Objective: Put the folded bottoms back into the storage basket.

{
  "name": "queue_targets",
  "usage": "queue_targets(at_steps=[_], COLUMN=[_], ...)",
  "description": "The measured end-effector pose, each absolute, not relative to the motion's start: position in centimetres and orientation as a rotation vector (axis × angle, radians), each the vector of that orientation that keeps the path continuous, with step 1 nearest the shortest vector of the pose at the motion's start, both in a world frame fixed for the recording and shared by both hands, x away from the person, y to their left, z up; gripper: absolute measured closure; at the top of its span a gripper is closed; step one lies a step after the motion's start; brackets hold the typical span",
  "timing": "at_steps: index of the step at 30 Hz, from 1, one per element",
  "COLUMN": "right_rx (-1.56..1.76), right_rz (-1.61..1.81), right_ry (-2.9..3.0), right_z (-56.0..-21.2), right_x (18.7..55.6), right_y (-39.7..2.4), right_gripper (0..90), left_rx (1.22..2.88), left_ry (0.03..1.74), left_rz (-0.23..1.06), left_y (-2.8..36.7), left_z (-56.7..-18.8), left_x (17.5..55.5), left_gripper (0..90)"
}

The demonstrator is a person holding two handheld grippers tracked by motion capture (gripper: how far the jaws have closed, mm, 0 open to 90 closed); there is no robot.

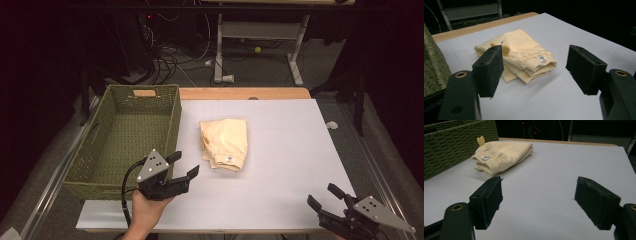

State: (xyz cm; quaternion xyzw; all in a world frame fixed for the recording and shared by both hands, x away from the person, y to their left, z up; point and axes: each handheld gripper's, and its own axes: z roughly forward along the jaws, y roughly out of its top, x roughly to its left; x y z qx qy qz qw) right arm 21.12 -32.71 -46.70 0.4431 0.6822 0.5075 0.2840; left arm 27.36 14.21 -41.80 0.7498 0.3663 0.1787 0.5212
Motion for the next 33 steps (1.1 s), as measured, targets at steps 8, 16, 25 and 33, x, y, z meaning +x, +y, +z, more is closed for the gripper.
queue_targets(at_steps=[8, 16, 25, 33], right_rx=[1.186, 1.184, 1.182, 1.181], right_rz=[1.358, 1.358, 1.357, 1.358], right_ry=[1.826, 1.827, 1.828, 1.828], right_z=[-46.7, -46.7, -46.7, -46.7], right_x=[21.1, 21.1, 21.1, 21.1], right_y=[-32.7, -32.7, -32.7, -32.7], right_gripper=[22.9, 22.9, 22.9, 22.9], left_rx=[1.809, 1.817, 1.828, 1.837], left_ry=[0.87, 0.868, 0.858, 0.85], left_rz=[0.414, 0.402, 0.389, 0.383], left_y=[13.4, 12.7, 11.8, 10.8], left_z=[-42.0, -42.2, -42.3, -42.5], left_x=[27.7, 27.9, 28.3, 28.7], left_gripper=[28.8, 28.8, 28.8, 28.8])
